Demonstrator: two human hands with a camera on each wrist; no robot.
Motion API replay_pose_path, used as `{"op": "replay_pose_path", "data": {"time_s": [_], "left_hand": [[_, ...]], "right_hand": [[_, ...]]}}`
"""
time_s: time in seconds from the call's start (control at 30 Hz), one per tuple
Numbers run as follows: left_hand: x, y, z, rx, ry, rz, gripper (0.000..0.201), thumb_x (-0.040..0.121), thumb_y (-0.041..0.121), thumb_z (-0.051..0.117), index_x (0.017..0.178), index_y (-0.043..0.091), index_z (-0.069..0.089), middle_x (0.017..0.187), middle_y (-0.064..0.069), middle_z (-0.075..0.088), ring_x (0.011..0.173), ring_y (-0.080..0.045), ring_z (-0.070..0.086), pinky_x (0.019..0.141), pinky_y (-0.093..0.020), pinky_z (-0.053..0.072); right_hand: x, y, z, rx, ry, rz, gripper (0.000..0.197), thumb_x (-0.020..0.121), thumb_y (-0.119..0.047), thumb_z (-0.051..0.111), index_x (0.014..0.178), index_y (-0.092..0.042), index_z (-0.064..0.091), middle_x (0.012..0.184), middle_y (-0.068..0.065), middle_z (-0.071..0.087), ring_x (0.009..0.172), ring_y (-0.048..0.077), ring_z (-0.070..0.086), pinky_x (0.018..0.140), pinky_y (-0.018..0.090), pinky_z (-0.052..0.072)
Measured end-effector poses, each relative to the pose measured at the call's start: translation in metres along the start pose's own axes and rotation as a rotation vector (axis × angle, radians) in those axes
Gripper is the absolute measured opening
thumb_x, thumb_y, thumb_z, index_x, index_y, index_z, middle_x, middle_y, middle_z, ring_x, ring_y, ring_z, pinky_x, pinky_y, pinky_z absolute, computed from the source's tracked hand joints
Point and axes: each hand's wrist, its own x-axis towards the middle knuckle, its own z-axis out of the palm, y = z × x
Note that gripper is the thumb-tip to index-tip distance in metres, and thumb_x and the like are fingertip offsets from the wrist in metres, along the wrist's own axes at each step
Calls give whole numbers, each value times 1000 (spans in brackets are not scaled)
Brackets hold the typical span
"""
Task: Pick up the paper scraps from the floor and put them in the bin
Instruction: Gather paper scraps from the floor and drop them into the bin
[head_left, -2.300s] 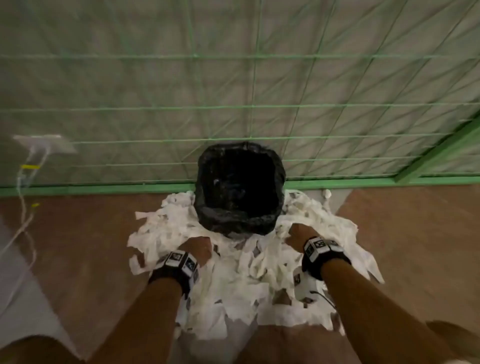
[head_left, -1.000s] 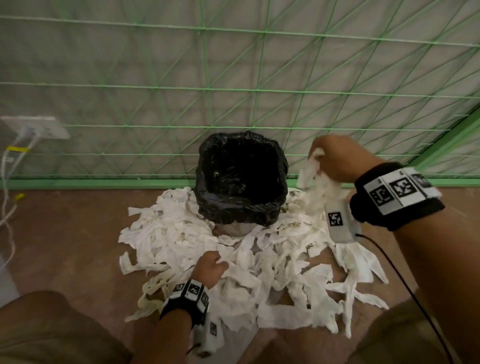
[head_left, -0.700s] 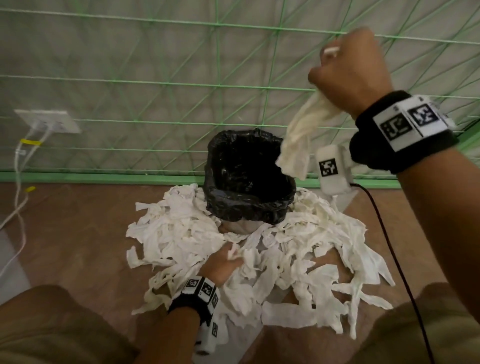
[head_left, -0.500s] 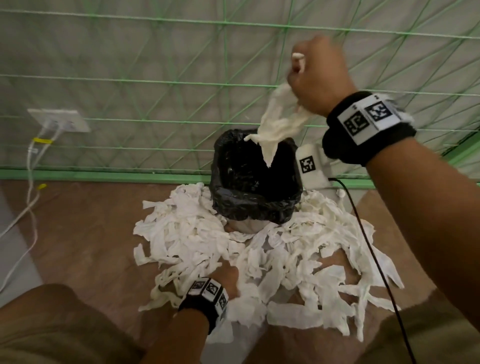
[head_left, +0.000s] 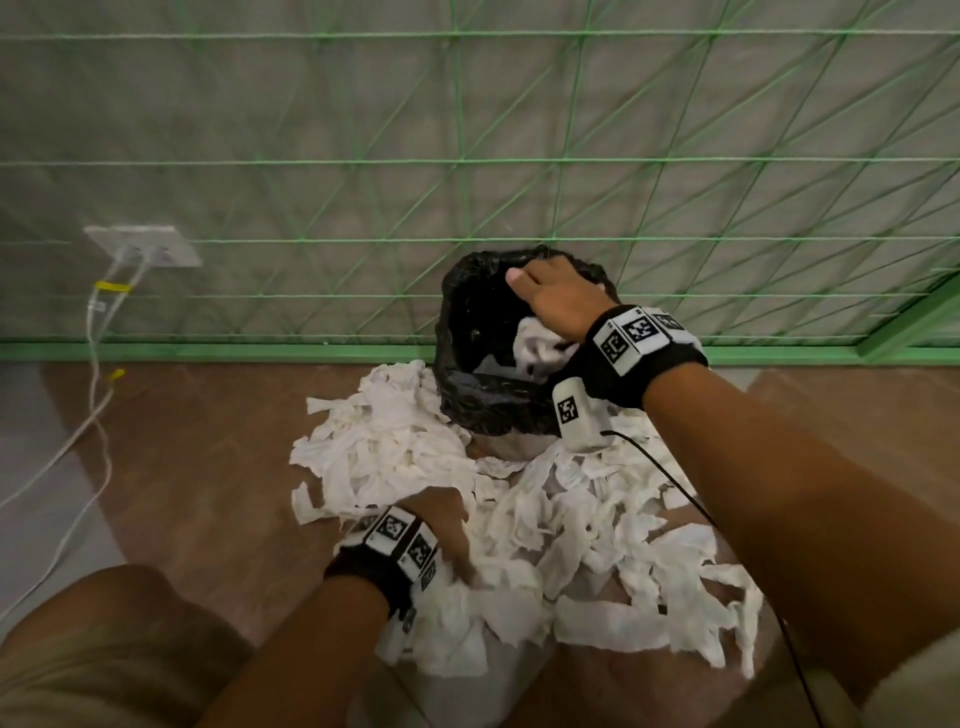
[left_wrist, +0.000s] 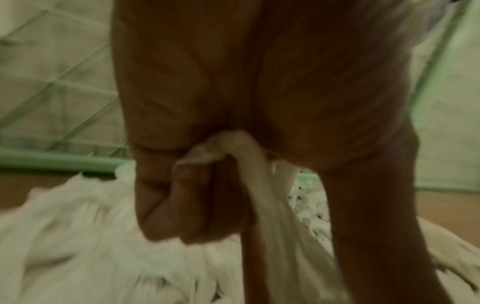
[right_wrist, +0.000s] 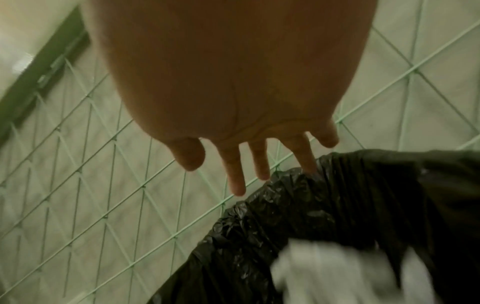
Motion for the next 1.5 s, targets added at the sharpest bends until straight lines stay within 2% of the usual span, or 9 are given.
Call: {"op": "replay_pose_path", "data": {"time_s": [0.17,0.37,0.5,0.67,0.93,1.13,1.3,1.4,1.5], "left_hand": [[-33,11,-41,226,-4,98,44,90,24,60,130,5,52,135,-15,52,119,-27,54,92,-31,45],[-99,27,-118,-441,137,388,17,91,8,56,90,7,73,87,-3,77,62,-14,72,42,-18,39],[-123,60,-170,-487,581,514,17,86,-4,53,81,3,67,58,-6,69,39,-3,59,51,-23,37],[-94,98,-211,-299,1101,418,15,77,12,51,76,10,67,67,-5,61,70,-27,66,63,-33,49],[-7,97,-178,196,684,79,42,84,30,56,115,2,55,126,-22,55,117,-39,52,89,-41,45],[7,82,-169,221,588,89,92,66,76,54,144,34,29,156,-4,22,143,-35,17,115,-54,19],[-13,59,-158,-539,1297,248,33,88,47,43,89,19,58,94,-3,59,87,-22,55,77,-36,47],[-13,21,-125,-1194,1387,53,39,94,21,42,55,18,35,55,2,34,48,-10,29,47,-25,28],[-2,-10,-75,-1148,1387,-121,43,90,18,44,50,17,29,50,1,27,46,-14,23,50,-26,22]], "right_hand": [[-7,24,-18,324,475,-3,26,95,-42,38,79,-25,49,97,13,57,90,24,52,83,32,39],[-47,99,-1,587,875,405,21,92,-17,50,98,0,60,87,8,55,82,20,49,65,28,30],[-75,144,66,359,417,693,25,89,-15,49,103,3,60,105,23,65,100,37,60,78,34,43],[-121,140,156,26,-220,571,41,88,-28,57,127,-19,46,131,18,47,117,38,50,95,38,44],[-177,98,242,-122,-458,291,78,71,-67,60,137,-46,23,155,12,1,134,42,36,106,48,41],[-185,98,255,-322,-581,142,53,92,-9,48,142,-18,34,154,22,13,128,36,46,105,40,43],[-163,97,222,-261,-547,146,37,93,-17,44,128,-13,52,132,15,46,119,34,52,101,40,45],[-154,94,197,-193,-542,113,44,90,-25,38,130,-15,53,127,16,49,116,34,53,98,37,44],[-146,87,169,-86,-456,101,42,87,-15,40,123,-16,61,125,14,53,116,32,53,97,33,41]]}}
